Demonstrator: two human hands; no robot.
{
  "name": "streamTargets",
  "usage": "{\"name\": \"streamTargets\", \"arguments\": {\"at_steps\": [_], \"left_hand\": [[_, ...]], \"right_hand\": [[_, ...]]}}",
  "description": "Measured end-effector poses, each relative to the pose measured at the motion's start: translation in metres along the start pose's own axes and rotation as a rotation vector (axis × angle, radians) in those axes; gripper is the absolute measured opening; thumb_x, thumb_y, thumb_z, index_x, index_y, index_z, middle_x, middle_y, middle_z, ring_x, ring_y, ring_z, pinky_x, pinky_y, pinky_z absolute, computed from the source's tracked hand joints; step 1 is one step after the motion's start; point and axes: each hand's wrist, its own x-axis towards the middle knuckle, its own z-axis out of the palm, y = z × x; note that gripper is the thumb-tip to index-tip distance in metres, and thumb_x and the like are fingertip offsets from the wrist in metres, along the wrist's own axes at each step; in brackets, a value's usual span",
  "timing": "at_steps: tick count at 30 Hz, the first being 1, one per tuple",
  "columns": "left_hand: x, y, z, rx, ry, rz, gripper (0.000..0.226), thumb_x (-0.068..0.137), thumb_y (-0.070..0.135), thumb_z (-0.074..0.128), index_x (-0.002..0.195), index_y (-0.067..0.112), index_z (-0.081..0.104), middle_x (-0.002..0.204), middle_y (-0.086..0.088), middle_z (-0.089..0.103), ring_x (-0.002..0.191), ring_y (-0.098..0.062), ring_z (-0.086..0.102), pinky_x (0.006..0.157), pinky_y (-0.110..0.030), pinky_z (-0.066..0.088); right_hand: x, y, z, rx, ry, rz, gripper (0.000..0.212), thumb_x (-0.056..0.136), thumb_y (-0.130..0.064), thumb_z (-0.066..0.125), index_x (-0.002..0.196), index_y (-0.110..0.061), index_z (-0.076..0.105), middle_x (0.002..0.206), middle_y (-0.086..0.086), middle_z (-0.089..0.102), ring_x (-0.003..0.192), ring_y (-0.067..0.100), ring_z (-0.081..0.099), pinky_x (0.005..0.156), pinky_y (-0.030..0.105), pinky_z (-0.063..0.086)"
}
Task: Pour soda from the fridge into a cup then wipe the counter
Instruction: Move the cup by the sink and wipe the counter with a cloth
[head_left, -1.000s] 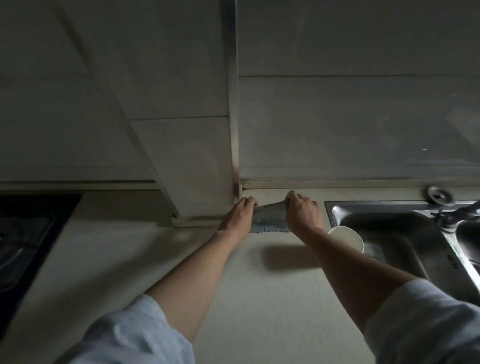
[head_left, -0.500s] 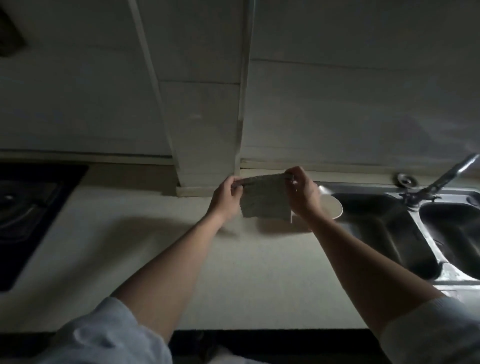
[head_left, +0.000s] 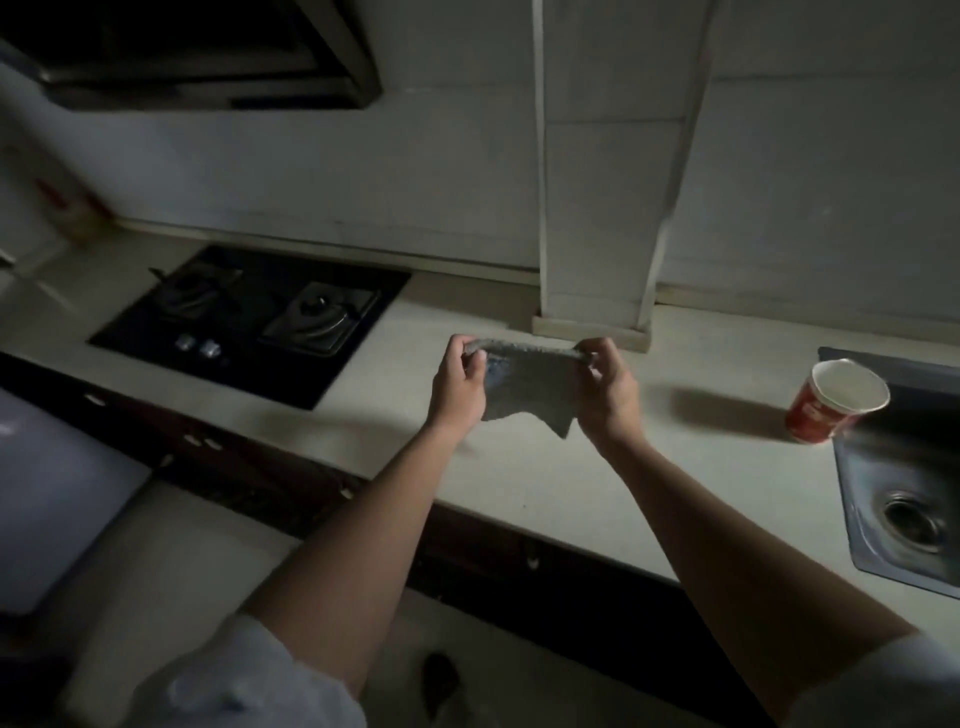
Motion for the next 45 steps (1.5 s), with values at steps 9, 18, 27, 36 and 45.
{"name": "streamTargets", "arguments": {"at_steps": [9, 18, 27, 36, 45], "left_hand": [[-0.008, -0.06, -0.055, -0.029, -0.004, -0.001, 0.02, 0.103, 0.026, 0.042, 0.117, 0.016, 0.052, 0.101, 0.003, 0.06, 0.088, -0.013, 0.057, 0.066, -0.022, 0.038], [0.038, -0.159, -0.164, 0.03, -0.041, -0.055, 0.023, 0.104, 0.029, 0.041, 0.117, 0.015, 0.053, 0.105, -0.002, 0.063, 0.091, -0.016, 0.056, 0.074, -0.027, 0.038], [0.093, -0.215, -0.199, 0.094, -0.132, -0.102, 0.027, 0.103, 0.029, 0.042, 0.119, 0.012, 0.055, 0.11, -0.005, 0.062, 0.096, -0.019, 0.055, 0.077, -0.029, 0.038], [0.145, -0.261, -0.214, 0.334, -0.196, -0.286, 0.02, 0.101, 0.025, 0.045, 0.106, 0.01, 0.056, 0.107, -0.015, 0.064, 0.101, -0.036, 0.059, 0.073, -0.03, 0.035], [0.206, -0.298, -0.204, 0.413, -0.33, -0.296, 0.019, 0.099, 0.026, 0.048, 0.108, 0.013, 0.058, 0.106, -0.017, 0.066, 0.099, -0.036, 0.061, 0.077, -0.034, 0.044]], "right_hand": [[-0.028, -0.012, 0.071, -0.25, -0.055, 0.031, 0.007, 0.103, -0.023, 0.045, 0.105, -0.024, 0.052, 0.097, 0.004, 0.063, 0.07, 0.015, 0.058, 0.04, 0.01, 0.036], [-0.063, -0.054, 0.221, -0.281, -0.07, 0.163, 0.017, 0.103, -0.011, 0.039, 0.114, -0.006, 0.052, 0.093, 0.005, 0.056, 0.06, 0.0, 0.048, 0.035, 0.006, 0.033], [-0.041, -0.043, 0.3, -0.284, -0.072, 0.276, 0.011, 0.1, -0.013, 0.045, 0.105, -0.015, 0.055, 0.075, -0.003, 0.054, 0.061, 0.009, 0.049, 0.04, 0.011, 0.031], [0.014, -0.002, 0.369, -0.269, -0.284, 0.405, 0.011, 0.1, -0.014, 0.046, 0.105, -0.012, 0.056, 0.091, 0.005, 0.057, 0.082, 0.021, 0.052, 0.05, 0.017, 0.03], [0.052, 0.02, 0.41, -0.304, -0.339, 0.493, 0.023, 0.097, -0.012, 0.052, 0.12, -0.012, 0.054, 0.106, 0.013, 0.065, 0.083, 0.023, 0.061, 0.053, 0.017, 0.043]]}}
